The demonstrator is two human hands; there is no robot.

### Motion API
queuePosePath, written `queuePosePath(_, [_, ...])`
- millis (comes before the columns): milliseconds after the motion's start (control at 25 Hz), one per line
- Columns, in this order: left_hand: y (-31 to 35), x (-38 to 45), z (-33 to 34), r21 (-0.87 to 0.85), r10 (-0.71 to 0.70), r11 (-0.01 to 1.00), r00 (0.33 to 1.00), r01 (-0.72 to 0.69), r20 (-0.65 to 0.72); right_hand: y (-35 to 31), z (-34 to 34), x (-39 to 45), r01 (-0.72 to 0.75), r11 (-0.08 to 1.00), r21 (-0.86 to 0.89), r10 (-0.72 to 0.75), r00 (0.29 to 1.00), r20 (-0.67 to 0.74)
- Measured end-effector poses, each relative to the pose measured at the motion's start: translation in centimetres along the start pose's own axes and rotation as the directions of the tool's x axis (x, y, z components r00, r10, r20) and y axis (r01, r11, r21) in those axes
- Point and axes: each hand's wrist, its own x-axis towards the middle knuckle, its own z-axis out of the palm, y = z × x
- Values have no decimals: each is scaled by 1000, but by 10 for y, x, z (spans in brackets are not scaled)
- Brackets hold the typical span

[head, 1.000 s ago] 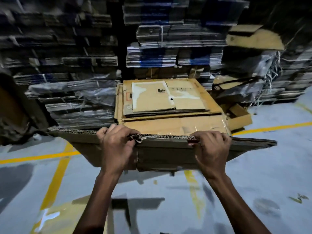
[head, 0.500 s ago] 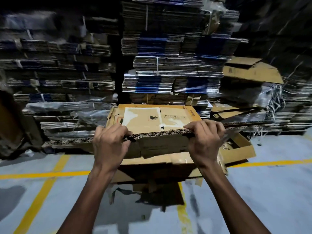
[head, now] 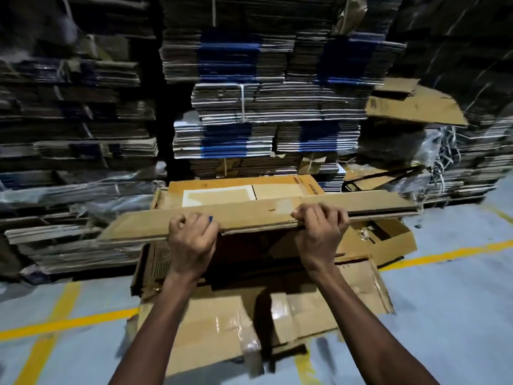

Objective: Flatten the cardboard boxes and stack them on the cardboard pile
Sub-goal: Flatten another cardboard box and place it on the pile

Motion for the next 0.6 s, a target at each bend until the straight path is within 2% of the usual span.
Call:
queuePosePath(80, [-7,-11,47,-9,20,1000,999,-19,45,10,44,-16,-44,999,-13,46,994,94])
queuePosePath(160, [-3,-28,81,-16,-9,1000,991,11,134,23,71,-37,-90,995,-31,95,951,293])
queuePosePath(320, [16,-67,121,-67,-105,988,918,141,382,41,94,-71,-111,990,-85,140,733,666])
queuePosePath(400, [23,-85,132,-71,-142,976,849,206,509,53,106,-86,-100,989,-105,145,643,752])
queuePosePath(480, [28,-93,141,-32,-191,963,765,266,616,63,118,-92,-100,988,-117,153,595,789])
queuePosePath(600, [26,-79,156,89,-308,920,564,381,766,69,137,-83,-50,989,-139,144,552,821])
